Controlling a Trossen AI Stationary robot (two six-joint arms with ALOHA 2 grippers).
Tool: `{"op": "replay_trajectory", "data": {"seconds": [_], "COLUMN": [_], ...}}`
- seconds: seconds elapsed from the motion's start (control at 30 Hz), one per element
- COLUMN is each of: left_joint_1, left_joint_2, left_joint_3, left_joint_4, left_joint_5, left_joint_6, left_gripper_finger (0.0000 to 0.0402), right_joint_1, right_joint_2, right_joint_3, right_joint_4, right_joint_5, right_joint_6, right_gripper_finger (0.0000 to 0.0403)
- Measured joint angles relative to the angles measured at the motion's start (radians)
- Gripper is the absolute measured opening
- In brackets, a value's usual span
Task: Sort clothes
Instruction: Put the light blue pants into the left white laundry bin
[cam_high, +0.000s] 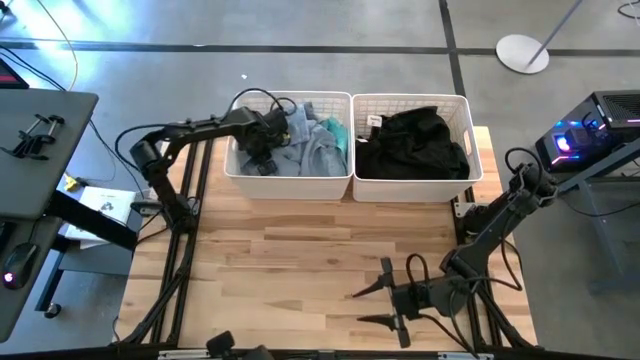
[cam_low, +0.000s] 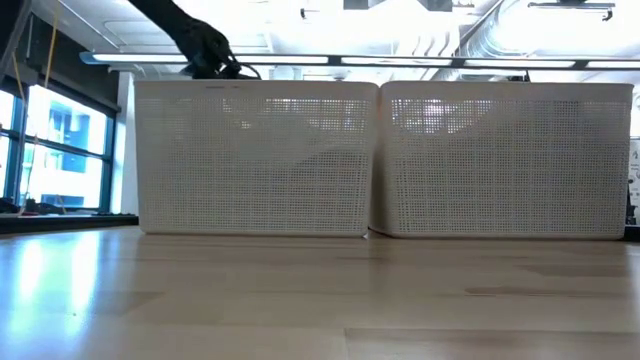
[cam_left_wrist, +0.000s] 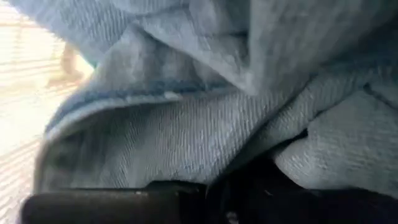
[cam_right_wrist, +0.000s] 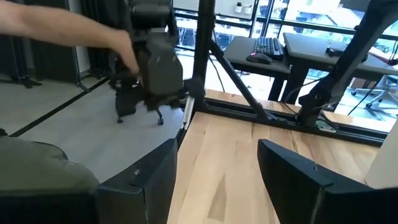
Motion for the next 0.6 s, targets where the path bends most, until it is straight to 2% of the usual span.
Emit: {"op": "replay_trajectory", "data": {"seconds": [0.13,0.33,0.5,0.6], "left_joint_1": [0.016,0.046,0.051,0.051], "left_joint_2": [-0.085,-0.278,-0.446,-0.533], "left_joint_3": [-0.006,-0.005,0.003,0.019], "left_joint_4": [-0.094,-0.156,-0.14,-0.091], "left_joint_5": [-0.099,-0.36,-0.357,-0.238], "left_joint_6": [0.042,0.147,0.178,0.117], "left_gripper_finger": [0.0051,0.0051,0.0051,0.0051], "right_joint_1": [0.013,0.027,0.027,0.027], "right_joint_2": [0.0,0.0,0.0,0.0], "right_joint_3": [0.0,0.0,0.0,0.0], "right_joint_4": [-0.005,-0.014,-0.025,-0.036], "right_joint_5": [0.0,0.0,0.0,0.0], "right_joint_6": [0.0,-0.004,-0.006,-0.011], "right_gripper_finger": [0.0211,0.021,0.021,0.021]}}
